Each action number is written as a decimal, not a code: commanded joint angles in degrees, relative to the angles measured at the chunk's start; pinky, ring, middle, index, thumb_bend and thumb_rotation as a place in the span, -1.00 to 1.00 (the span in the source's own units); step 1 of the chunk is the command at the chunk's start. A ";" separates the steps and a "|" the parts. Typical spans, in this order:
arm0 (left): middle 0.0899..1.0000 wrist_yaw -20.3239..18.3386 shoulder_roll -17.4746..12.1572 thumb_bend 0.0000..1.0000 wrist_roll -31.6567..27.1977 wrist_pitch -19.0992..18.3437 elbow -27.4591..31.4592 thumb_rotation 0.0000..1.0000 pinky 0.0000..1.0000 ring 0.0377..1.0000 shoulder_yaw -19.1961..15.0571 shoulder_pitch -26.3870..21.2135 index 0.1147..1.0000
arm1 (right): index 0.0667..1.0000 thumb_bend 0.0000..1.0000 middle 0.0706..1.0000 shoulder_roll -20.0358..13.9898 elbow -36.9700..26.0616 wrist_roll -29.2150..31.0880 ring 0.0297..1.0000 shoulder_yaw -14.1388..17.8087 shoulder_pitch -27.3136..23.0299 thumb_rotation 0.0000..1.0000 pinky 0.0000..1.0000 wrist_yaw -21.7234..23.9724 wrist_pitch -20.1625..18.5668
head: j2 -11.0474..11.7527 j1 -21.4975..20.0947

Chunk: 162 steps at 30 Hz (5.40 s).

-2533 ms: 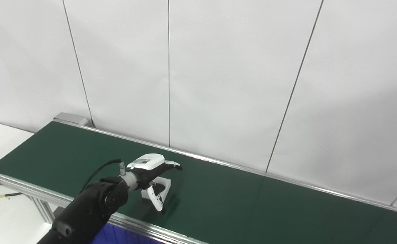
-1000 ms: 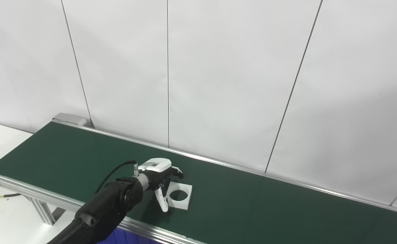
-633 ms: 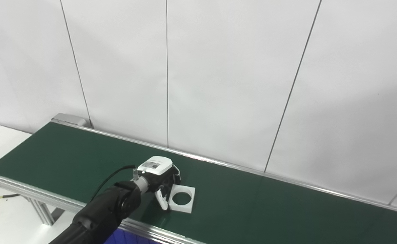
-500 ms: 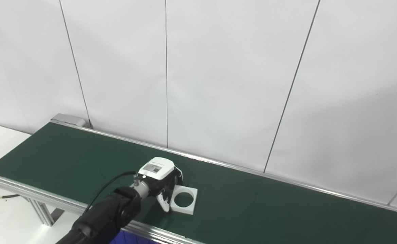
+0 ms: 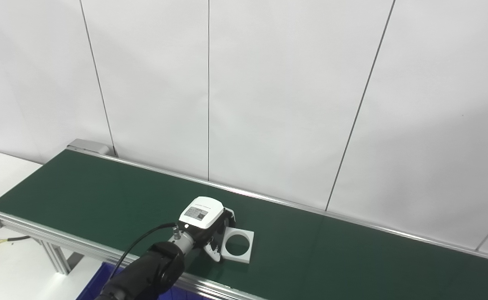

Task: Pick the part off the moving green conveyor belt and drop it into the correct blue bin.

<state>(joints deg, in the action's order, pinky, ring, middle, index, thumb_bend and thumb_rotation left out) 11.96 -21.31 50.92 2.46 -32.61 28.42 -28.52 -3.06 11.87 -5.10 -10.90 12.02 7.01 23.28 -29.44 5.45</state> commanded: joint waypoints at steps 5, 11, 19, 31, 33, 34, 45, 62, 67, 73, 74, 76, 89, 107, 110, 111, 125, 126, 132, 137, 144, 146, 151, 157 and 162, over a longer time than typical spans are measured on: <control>-0.13 -5.25 -2.09 0.05 -1.08 -1.71 6.94 -1.00 0.14 0.03 -0.98 2.80 -0.15 | 0.81 0.62 0.68 0.03 -1.48 0.87 0.62 0.22 -0.55 -0.30 0.50 0.28 0.72 | 0.00 0.04; -0.19 -10.45 -3.82 0.05 -5.14 -2.24 16.44 -1.00 0.08 -0.05 -5.34 4.74 -0.15 | 0.81 0.62 0.69 -0.11 -1.52 0.71 0.62 0.23 -0.57 -0.30 0.50 0.28 0.42 | 0.10 0.07; -0.10 -16.24 -4.90 0.05 -6.92 -3.85 24.99 -1.00 0.27 0.04 -10.29 5.56 -0.19 | 0.80 0.61 0.68 -0.35 -1.34 0.61 0.61 0.18 -0.75 -0.32 0.49 0.27 0.67 | 0.06 0.16; -0.10 -22.89 -6.18 0.05 -9.14 -6.62 36.65 -1.00 0.35 0.11 -15.99 7.61 -0.18 | 0.81 0.61 0.68 -0.39 -1.25 0.61 0.61 0.18 -0.89 -0.33 0.49 0.37 0.57 | -0.10 0.39; -0.11 -23.94 -6.42 0.05 -8.90 -7.18 38.32 -1.00 0.34 0.10 -16.43 8.09 -0.17 | 0.81 0.60 0.68 -0.41 -1.25 0.72 0.61 0.19 -0.86 -0.34 0.49 0.43 0.63 | -0.21 0.51; -0.11 -23.98 -6.61 0.05 -8.76 -6.89 39.07 -1.00 0.34 0.10 -16.73 8.64 -0.17 | 0.81 0.60 0.68 -0.43 -1.29 0.72 0.61 0.19 -0.86 -0.34 0.49 0.44 0.62 | -0.30 0.59; -0.20 -26.10 -6.99 0.05 -8.22 -7.12 47.38 -1.00 0.13 -0.04 -18.88 14.66 -0.12 | 0.80 0.60 0.68 -0.87 -2.36 1.34 0.60 0.32 -0.64 -0.35 0.49 0.81 -0.20 | -1.55 1.12; -0.19 -32.02 -5.23 0.05 -6.50 -9.69 57.55 -1.00 0.17 -0.06 -19.12 24.13 -0.13 | 0.77 0.54 0.67 -2.36 -10.46 2.28 0.58 1.25 1.54 -0.37 0.48 1.47 -5.99 | -10.46 2.75; -0.20 -33.05 -4.84 0.05 -6.44 -9.06 58.79 -1.00 0.15 -0.08 -18.88 25.72 -0.13 | 0.75 0.52 0.64 -2.34 -12.88 2.17 0.56 1.70 1.62 -0.40 0.46 1.14 -8.53 | -14.38 3.90; -0.19 -34.41 -5.14 0.05 -6.31 -8.73 59.99 -1.00 0.13 -0.07 -18.87 27.04 -0.13 | 0.72 0.54 0.61 -2.37 -15.48 2.02 0.54 2.21 1.60 -0.32 0.44 0.95 -11.39 | -17.36 5.42; -0.18 -34.76 -5.15 0.05 -6.32 -8.86 60.36 -1.00 0.14 -0.06 -18.87 27.36 -0.14 | 0.71 0.53 0.61 -2.38 -15.79 1.90 0.53 2.30 1.59 -0.32 0.43 0.86 -11.54 | -17.87 5.61; -0.17 -35.33 -5.11 0.05 -6.49 -9.05 60.99 -1.00 0.16 -0.04 -18.94 28.04 -0.14 | 0.71 0.52 0.61 -2.39 -16.40 1.96 0.52 2.45 1.59 -0.33 0.42 0.86 -11.82 | -18.79 5.92; -0.20 -37.27 -4.60 0.05 -7.57 -8.24 61.62 -1.00 0.15 -0.05 -17.98 32.10 -0.12 | 0.69 0.51 0.58 -1.95 -17.79 2.38 0.49 2.97 1.62 -0.32 0.39 0.67 -13.14 | -20.26 6.37; -0.21 -33.79 -4.65 0.05 -10.51 -5.28 50.31 -1.00 0.10 -0.10 -15.40 34.33 -0.12 | 0.68 0.50 0.57 -0.98 -17.97 2.13 0.49 2.95 1.58 -0.33 0.37 0.49 -13.34 | -20.41 4.55; -0.21 -32.91 -4.17 0.05 -10.11 -5.37 49.42 -1.00 0.07 -0.11 -15.18 34.58 -0.12 | 0.69 0.51 0.58 -1.05 -17.99 2.04 0.49 2.84 1.52 -0.31 0.38 0.62 -13.31 | -20.43 4.41; -0.21 -33.00 -4.18 0.05 -9.85 -5.51 49.56 -1.00 0.06 -0.11 -15.09 34.54 -0.12 | 0.69 0.51 0.58 -1.05 -17.99 2.01 0.49 2.81 1.51 -0.29 0.38 0.63 -13.32 | -20.38 4.55; -0.19 -32.99 -5.49 0.05 -4.97 -2.09 48.27 -1.00 0.01 -0.11 -12.17 32.08 -0.13 | 0.70 0.53 0.58 -0.45 -18.59 0.84 0.48 2.60 1.50 -0.25 0.37 0.24 -13.70 | -21.30 3.70; -0.18 -33.13 -5.47 0.05 -4.90 -1.91 48.19 -1.00 0.02 -0.11 -11.97 31.89 -0.14 | 0.70 0.53 0.58 -0.42 -18.64 0.91 0.48 2.61 1.49 -0.24 0.37 0.28 -13.79 | -21.36 3.71; -0.16 -34.29 -5.13 0.05 -4.17 -2.51 47.73 -1.00 0.15 -0.04 -10.71 30.86 -0.14 | 0.69 0.54 0.56 -0.20 -18.96 0.77 0.47 2.65 1.36 -0.26 0.37 0.20 -13.96 | -21.85 3.67; -0.15 -33.60 -4.61 0.05 -3.93 -2.12 46.21 -1.00 0.17 -0.02 -10.13 30.37 -0.15 | 0.69 0.53 0.56 -0.14 -19.20 0.60 0.47 2.67 1.40 -0.26 0.36 0.18 -14.22 | -21.96 3.48; -0.16 -33.13 -4.13 0.05 -4.39 -2.00 44.73 -1.00 0.16 -0.01 -9.77 29.83 -0.14 | 0.70 0.54 0.56 -0.03 -19.41 0.35 0.47 2.71 1.50 -0.25 0.36 0.10 -14.32 | -22.10 3.29; -0.15 -33.02 -4.10 0.05 -4.44 -1.82 44.53 -1.00 0.16 0.01 -9.68 29.72 -0.14 | 0.70 0.54 0.56 0.03 -19.49 0.38 0.47 2.71 1.56 -0.25 0.36 0.12 -14.26 | -22.07 3.21; -0.08 -33.66 -4.47 0.05 -4.79 -1.78 44.83 -1.00 0.21 0.19 -9.69 29.60 -0.16 | 0.71 0.55 0.57 0.13 -19.60 0.50 0.48 2.78 1.65 -0.25 0.37 0.14 -14.46 | -22.07 3.21; 0.54 -36.50 -5.03 0.74 -5.29 -3.00 46.78 -0.61 0.40 0.50 -9.87 29.43 0.49 | 0.72 0.54 0.57 0.14 -19.66 0.84 0.48 2.79 1.73 -0.28 0.37 0.29 -14.45 | -22.00 3.05; 0.73 -37.56 -4.51 0.92 -6.61 -3.96 47.41 -0.42 0.54 0.66 -10.80 29.66 0.71 | 0.72 0.54 0.57 0.19 -19.67 0.88 0.47 2.76 1.81 -0.28 0.36 0.29 -14.60 | -21.74 2.77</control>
<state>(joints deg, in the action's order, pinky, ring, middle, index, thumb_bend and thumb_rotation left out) -25.81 -25.43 45.49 -1.17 13.33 18.50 2.56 -3.37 -5.95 -4.97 -8.21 13.96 7.69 9.05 -51.24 8.17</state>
